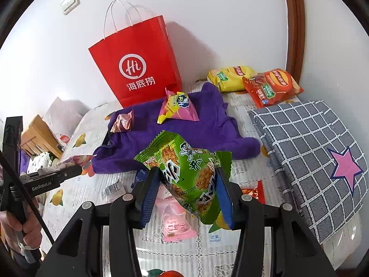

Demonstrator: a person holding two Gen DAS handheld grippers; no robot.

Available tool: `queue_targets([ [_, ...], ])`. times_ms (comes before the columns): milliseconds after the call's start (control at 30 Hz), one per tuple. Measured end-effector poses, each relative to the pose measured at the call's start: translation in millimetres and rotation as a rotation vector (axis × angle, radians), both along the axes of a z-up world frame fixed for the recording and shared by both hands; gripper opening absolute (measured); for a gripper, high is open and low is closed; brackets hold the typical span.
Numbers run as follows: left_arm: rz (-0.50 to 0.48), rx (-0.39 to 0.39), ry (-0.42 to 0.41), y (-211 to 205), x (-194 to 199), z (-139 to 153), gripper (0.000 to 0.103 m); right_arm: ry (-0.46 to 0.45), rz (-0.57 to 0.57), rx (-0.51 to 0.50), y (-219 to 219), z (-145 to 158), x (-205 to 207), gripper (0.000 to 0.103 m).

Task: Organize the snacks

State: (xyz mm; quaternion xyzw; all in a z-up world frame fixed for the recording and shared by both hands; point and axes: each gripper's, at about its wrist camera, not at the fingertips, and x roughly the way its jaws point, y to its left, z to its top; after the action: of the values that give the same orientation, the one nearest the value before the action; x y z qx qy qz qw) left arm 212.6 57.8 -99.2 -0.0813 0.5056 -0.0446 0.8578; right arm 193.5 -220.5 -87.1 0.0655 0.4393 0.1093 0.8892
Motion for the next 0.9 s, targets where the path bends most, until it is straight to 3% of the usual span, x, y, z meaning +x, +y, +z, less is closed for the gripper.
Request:
queue_targets([
  [500,0.003,0.002,0.03,-5.5,5.2,-9.1,0.022,-0.013,-0.012,0.014,-11.0,0.5,3.6,0.048],
  [900,0.007,-0.027,-0.003,5.1,14.7,-4.8,0.022,-0.031,0.011,-0.01,-3.0,4.5,22.8,0.048],
])
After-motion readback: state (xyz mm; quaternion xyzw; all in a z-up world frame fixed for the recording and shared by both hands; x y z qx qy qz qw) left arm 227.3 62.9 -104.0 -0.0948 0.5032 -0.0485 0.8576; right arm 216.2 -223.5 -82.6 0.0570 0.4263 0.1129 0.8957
